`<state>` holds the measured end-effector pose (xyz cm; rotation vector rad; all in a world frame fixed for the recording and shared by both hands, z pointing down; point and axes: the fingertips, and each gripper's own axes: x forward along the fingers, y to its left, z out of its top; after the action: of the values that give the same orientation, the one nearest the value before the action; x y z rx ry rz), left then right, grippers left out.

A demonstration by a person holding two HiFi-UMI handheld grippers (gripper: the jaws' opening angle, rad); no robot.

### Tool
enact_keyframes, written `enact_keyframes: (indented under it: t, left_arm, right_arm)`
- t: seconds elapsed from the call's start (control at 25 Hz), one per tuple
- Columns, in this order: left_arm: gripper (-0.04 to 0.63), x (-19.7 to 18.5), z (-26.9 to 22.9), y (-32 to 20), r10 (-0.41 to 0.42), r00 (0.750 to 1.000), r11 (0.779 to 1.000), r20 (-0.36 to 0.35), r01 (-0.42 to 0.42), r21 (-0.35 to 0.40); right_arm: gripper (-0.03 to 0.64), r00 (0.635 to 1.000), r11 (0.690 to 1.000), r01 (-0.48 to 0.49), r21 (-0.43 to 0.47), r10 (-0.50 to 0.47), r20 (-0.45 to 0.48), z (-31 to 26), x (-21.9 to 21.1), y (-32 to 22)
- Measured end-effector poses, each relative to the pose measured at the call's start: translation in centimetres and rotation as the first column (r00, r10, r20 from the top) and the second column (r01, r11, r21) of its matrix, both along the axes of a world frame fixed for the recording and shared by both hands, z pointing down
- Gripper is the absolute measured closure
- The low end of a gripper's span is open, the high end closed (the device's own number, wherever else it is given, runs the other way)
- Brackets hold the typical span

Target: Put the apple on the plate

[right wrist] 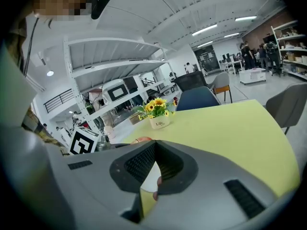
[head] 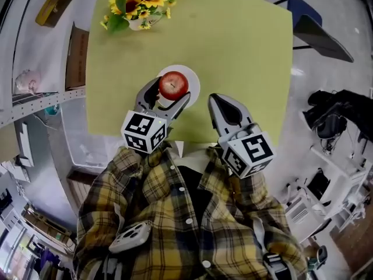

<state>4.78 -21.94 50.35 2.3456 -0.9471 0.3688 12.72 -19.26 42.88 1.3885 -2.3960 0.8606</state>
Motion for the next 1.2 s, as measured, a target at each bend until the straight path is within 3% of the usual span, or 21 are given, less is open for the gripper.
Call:
enact_keyframes:
  t: [0.52, 1.2]
  left_arm:
    - [0.201, 1.0, 4.6, 0.5, 0.009, 0.991, 0.999, 0.13, -0.003, -0.046]
    - [0.201, 1.1, 6.2, 1.2, 0.027, 0.979, 0.999, 0.204, -0.022, -0.026]
  right_arm:
    - [0.62, 1.0, 0.999, -0.005, -0.038, 0.005, 0.013, 1.5, 0.8, 1.2]
    - [0.62, 1.0, 0.999, 0.016, -0.045, -0.016, 0.011, 2.1, 1.0, 1.2]
